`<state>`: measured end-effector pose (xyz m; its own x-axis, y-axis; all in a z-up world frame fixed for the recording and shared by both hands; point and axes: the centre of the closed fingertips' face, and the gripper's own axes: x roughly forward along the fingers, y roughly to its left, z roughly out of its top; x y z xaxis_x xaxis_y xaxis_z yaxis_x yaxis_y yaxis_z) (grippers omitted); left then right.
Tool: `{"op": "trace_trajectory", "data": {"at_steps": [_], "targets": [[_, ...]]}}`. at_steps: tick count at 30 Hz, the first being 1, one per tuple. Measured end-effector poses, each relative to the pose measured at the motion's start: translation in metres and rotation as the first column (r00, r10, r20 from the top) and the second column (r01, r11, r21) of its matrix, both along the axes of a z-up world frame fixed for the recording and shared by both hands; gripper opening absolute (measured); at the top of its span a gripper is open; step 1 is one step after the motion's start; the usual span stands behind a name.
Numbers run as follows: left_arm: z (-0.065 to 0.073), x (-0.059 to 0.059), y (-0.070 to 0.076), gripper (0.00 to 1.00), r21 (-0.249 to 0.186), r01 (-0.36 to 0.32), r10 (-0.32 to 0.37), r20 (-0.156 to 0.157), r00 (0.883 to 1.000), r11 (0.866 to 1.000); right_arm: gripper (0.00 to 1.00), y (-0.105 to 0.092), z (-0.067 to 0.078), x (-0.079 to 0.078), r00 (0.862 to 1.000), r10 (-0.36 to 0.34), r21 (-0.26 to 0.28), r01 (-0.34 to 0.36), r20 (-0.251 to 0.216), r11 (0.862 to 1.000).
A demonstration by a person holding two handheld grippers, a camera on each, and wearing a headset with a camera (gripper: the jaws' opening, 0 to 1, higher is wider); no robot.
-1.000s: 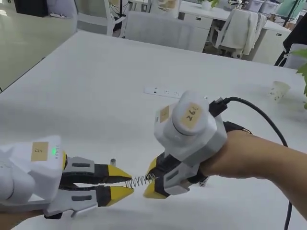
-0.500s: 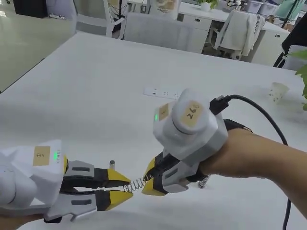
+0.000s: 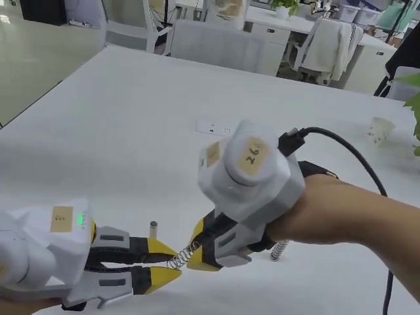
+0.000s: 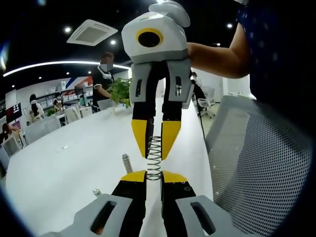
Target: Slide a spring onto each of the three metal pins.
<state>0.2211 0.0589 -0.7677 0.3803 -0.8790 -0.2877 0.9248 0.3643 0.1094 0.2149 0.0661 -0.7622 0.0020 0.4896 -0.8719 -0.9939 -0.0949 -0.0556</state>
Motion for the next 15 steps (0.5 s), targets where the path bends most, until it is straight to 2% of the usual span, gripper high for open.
{"op": "trace_trajectory", "data": {"at_steps": [15], "targets": [[-0.0033,0.0013,-0.0010,0.02,-0.022,-0.006,0.005,-0.027,1.000,1.000,0.08,0.0087,0.0012,-0.0020,1.000,0.028,-0.024,-0.028,0.008,0.999]]}}
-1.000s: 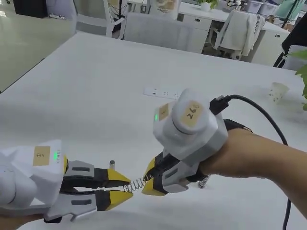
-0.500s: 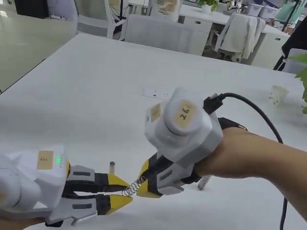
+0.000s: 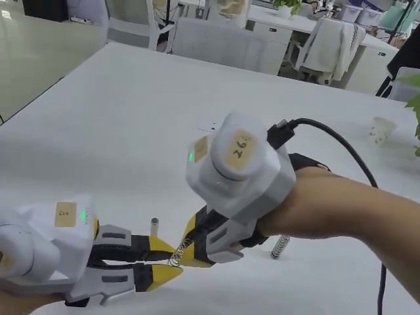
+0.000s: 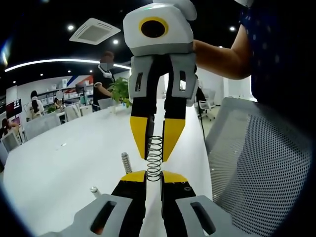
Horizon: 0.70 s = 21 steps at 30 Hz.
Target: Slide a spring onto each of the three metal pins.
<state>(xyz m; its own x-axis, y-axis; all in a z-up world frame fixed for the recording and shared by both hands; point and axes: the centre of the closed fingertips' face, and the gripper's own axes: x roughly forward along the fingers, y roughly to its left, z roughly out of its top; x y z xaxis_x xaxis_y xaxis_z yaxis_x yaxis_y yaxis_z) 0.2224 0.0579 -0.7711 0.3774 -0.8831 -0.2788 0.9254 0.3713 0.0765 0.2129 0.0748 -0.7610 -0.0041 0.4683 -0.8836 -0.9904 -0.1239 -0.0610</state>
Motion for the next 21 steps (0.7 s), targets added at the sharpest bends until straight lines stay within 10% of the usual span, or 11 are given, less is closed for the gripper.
{"op": "trace_trajectory", "data": {"at_steps": [21], "targets": [[-0.005,0.001,0.012,0.12,-0.012,-0.044,0.044,-0.026,0.999,0.999,0.08,0.003,-0.001,0.003,1.000,0.001,-0.019,-0.001,-0.011,1.000]]}}
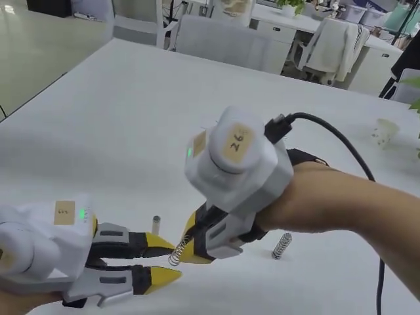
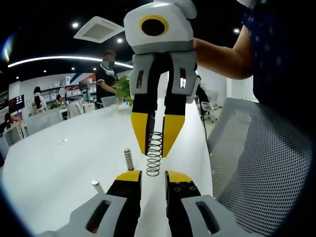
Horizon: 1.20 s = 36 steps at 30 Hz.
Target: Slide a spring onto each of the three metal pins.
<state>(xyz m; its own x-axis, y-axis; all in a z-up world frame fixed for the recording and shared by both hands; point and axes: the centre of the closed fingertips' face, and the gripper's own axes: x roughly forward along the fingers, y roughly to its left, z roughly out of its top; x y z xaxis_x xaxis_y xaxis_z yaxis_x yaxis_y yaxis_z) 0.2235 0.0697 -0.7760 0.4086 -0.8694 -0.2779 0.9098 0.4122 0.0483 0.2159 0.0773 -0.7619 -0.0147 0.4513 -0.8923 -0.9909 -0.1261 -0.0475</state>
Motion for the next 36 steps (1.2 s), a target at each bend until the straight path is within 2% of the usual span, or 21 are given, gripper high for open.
{"op": "trace_trajectory", "data": {"at_steps": [7,16,27,36], "targets": [[-0.002,-0.001,0.013,0.22,-0.010,-0.045,0.045,-0.023,0.999,0.999,0.08,-0.001,0.000,0.005,1.000,-0.007,-0.004,0.007,0.007,1.000],[-0.003,-0.004,0.020,0.36,-0.014,-0.078,0.077,-0.043,0.996,0.997,0.08,0.000,0.003,0.018,0.999,-0.023,-0.008,0.024,0.032,1.000],[0.000,-0.006,0.033,0.48,-0.025,-0.122,0.120,-0.048,0.992,0.992,0.08,0.007,0.008,0.038,0.997,-0.048,0.004,0.048,0.058,0.999],[-0.003,-0.011,0.037,0.57,-0.030,-0.138,0.136,-0.058,0.989,0.990,0.08,0.014,0.006,0.052,0.995,-0.073,0.012,0.073,0.063,0.997]]}}
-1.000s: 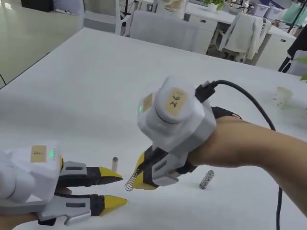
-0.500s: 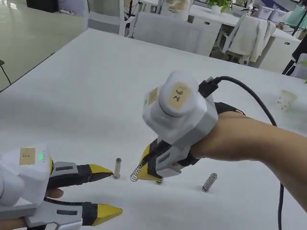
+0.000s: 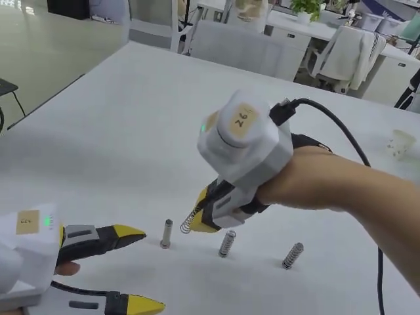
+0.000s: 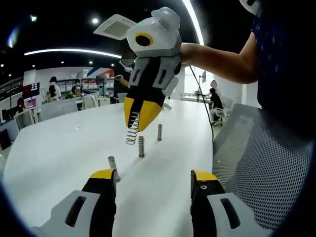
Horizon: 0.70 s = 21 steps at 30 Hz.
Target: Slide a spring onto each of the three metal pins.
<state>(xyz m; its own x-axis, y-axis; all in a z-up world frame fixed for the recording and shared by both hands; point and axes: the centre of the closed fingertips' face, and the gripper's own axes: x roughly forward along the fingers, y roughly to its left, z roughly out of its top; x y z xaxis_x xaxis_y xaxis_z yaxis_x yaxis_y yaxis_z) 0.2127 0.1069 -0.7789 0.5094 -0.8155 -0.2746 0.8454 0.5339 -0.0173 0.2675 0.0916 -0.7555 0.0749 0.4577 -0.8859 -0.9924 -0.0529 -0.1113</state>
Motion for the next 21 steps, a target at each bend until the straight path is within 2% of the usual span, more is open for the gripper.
{"op": "trace_trajectory", "data": {"at_steps": [13,21], "targets": [[-0.001,-0.008,0.001,0.64,-0.008,-0.007,0.007,-0.004,1.000,1.000,0.08,0.014,-0.005,0.014,1.000,-0.012,-0.006,0.012,0.012,1.000],[0.000,-0.011,0.001,0.69,-0.016,-0.011,0.011,-0.003,1.000,1.000,0.09,0.022,-0.011,0.019,1.000,-0.012,-0.013,0.012,0.000,1.000]]}}
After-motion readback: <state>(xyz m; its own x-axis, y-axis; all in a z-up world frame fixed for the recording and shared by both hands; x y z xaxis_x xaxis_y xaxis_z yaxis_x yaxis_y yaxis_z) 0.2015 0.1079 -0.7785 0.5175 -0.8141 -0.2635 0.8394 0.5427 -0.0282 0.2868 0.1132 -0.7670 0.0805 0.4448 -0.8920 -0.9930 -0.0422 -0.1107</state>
